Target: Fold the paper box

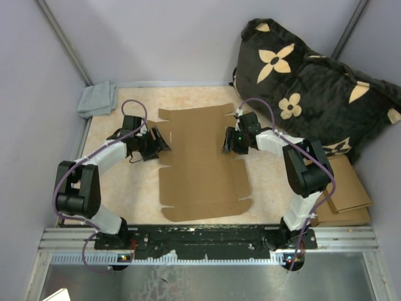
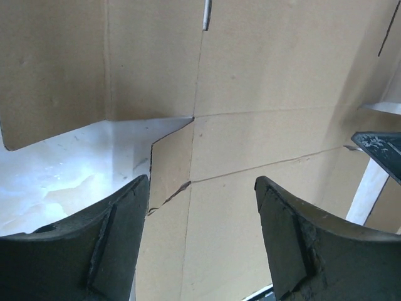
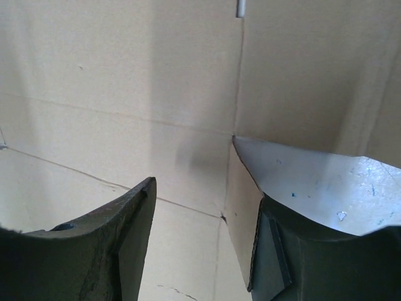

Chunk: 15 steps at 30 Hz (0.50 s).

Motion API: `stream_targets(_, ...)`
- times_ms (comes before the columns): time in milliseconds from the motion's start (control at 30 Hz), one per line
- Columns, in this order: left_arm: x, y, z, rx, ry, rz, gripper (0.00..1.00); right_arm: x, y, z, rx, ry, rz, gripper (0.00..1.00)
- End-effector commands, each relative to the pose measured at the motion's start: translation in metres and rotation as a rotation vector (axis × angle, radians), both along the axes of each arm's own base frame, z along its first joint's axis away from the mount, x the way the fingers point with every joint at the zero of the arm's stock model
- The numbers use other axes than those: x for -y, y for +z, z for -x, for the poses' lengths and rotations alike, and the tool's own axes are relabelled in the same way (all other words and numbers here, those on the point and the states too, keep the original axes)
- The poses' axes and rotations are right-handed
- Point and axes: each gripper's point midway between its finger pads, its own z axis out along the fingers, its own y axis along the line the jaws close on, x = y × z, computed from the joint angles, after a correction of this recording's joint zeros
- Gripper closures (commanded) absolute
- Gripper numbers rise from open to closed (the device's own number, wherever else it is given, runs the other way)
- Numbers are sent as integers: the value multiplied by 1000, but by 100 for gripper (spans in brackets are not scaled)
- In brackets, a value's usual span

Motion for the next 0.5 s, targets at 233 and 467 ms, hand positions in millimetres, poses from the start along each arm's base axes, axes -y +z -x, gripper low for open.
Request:
stream_targets(233,40,27,-11,63,-64,72,26,-22,20,-3,35,45,-36,45)
stream_targets(467,55,19,-12,43,-87,80,27,-27,21,-1,32,58,-35,45)
